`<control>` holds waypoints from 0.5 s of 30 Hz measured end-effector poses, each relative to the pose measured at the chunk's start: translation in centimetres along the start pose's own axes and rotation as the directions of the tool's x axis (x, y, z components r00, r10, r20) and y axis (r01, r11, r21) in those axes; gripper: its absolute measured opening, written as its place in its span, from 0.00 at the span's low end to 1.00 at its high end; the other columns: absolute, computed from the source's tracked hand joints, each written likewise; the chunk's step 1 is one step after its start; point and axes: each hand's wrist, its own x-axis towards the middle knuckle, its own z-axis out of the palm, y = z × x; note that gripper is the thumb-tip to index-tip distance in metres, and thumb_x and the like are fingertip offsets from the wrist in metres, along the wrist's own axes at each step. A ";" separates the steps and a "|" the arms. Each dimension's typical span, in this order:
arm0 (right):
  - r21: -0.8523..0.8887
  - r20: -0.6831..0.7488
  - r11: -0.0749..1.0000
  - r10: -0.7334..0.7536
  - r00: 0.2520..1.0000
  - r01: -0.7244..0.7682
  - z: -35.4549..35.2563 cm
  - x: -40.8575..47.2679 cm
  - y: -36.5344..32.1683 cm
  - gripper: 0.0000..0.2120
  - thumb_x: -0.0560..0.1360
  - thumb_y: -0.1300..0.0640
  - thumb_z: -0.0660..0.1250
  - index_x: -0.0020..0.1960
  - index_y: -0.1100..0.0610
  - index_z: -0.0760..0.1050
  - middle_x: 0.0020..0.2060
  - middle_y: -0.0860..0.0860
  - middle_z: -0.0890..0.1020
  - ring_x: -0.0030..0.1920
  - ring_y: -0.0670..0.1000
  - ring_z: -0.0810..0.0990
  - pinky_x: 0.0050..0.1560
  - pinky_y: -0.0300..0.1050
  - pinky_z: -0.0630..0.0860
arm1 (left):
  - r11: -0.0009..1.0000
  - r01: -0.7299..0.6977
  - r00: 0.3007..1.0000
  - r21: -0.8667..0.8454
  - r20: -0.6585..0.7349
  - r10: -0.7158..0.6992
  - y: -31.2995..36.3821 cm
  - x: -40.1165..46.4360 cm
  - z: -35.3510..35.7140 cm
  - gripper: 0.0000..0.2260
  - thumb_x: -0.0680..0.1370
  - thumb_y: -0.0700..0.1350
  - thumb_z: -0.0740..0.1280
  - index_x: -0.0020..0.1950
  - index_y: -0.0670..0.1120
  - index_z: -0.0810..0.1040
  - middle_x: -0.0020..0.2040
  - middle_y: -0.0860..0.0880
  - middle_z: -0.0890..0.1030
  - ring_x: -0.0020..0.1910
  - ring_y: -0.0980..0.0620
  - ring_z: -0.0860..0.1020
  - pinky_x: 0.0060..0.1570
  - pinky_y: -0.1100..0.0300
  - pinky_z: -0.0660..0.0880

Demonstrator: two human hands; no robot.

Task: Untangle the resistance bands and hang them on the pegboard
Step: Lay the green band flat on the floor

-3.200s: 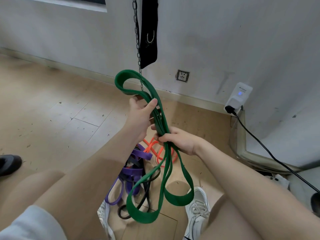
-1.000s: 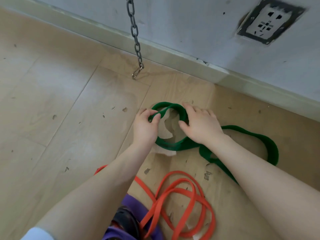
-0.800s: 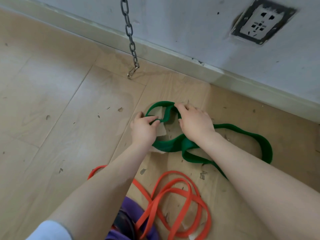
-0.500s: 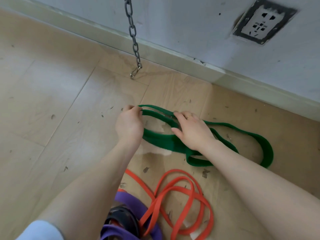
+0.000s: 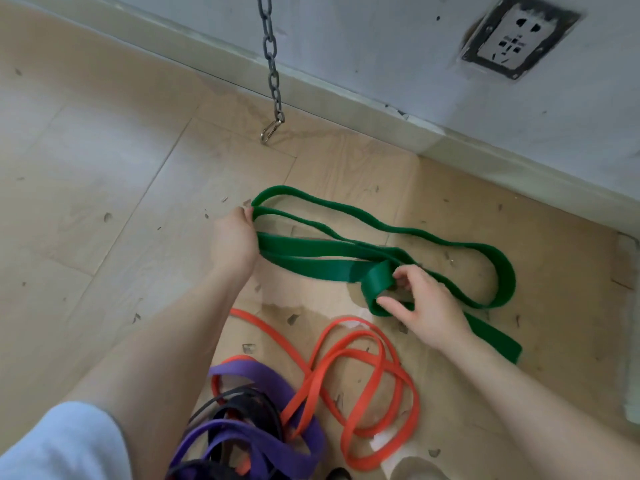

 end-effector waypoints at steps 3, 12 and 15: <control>-0.157 0.120 0.985 -0.058 0.991 0.077 0.9 -0.1 -0.3 0.38 0.69 0.35 0.66 0.72 0.51 0.60 0.64 0.49 0.75 0.64 0.51 0.73 0.68 0.48 0.65 | 0.999 -0.028 0.990 0.042 -0.137 0.034 0.1 0.9 -1.1 0.16 0.80 0.50 0.51 0.45 0.43 0.73 0.45 0.40 0.78 0.43 0.39 0.76 0.44 0.49 0.74; -0.363 0.070 0.926 -0.085 0.994 0.105 3.6 -1.5 1.1 0.28 0.76 0.49 0.64 0.73 0.54 0.59 0.67 0.50 0.71 0.67 0.52 0.69 0.66 0.48 0.64 | 0.995 0.038 0.990 -0.094 -0.134 -0.051 0.2 -2.7 0.7 0.32 0.78 0.48 0.63 0.75 0.40 0.51 0.73 0.40 0.58 0.70 0.41 0.62 0.68 0.52 0.61; -0.488 0.021 0.868 -0.099 0.995 0.096 3.7 -2.4 3.3 0.27 0.63 0.60 0.76 0.61 0.56 0.75 0.52 0.52 0.81 0.51 0.54 0.80 0.50 0.49 0.75 | 0.964 -0.236 0.957 0.121 -0.146 0.252 -1.1 -6.2 2.3 0.28 0.76 0.43 0.67 0.72 0.39 0.60 0.71 0.36 0.59 0.70 0.36 0.59 0.69 0.48 0.56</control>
